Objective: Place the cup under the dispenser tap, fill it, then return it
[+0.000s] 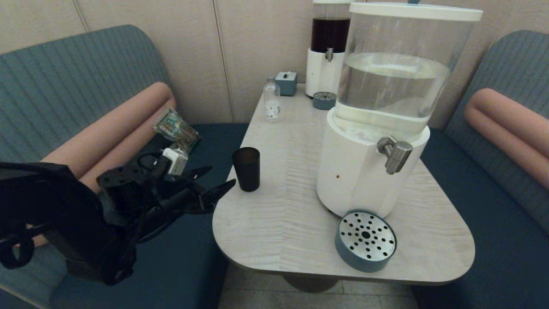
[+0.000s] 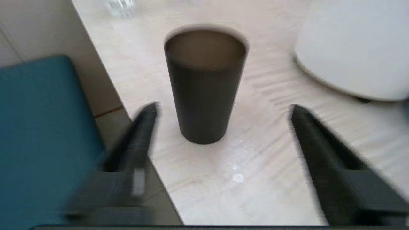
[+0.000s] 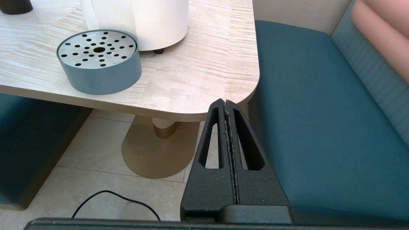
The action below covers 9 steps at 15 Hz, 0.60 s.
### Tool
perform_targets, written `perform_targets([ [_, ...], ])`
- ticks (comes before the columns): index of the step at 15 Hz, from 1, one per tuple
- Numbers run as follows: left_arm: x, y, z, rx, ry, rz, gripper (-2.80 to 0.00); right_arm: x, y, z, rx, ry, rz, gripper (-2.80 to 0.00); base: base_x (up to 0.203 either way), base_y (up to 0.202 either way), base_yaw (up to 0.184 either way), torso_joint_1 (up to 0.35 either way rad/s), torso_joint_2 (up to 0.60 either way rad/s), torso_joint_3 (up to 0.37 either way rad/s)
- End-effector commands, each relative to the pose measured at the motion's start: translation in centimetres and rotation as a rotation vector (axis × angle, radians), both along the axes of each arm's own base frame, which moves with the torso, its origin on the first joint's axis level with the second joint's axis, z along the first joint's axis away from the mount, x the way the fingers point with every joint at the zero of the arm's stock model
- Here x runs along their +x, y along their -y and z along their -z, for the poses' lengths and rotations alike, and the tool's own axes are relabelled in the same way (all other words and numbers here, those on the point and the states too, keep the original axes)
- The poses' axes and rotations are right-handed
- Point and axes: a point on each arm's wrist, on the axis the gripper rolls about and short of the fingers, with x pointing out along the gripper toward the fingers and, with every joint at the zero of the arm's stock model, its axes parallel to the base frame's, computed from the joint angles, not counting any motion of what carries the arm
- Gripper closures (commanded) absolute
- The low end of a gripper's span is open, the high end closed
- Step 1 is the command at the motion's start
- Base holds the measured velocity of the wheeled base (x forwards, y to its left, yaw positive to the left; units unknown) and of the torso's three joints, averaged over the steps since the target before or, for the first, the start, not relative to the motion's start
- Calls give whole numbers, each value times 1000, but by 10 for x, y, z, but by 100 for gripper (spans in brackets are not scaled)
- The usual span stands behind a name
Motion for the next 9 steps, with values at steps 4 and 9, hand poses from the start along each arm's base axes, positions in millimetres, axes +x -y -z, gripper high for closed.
perform_targets([
  [4,-67,-10,-81,-47,213,-15,0,1,0,4,-1,-15,0,0,0,0,0,0,0,0],
  [9,-151,-25,-137,-128,370,-179,0,1,0,4,-1,-15,0,0,0,0,0,0,0,0],
])
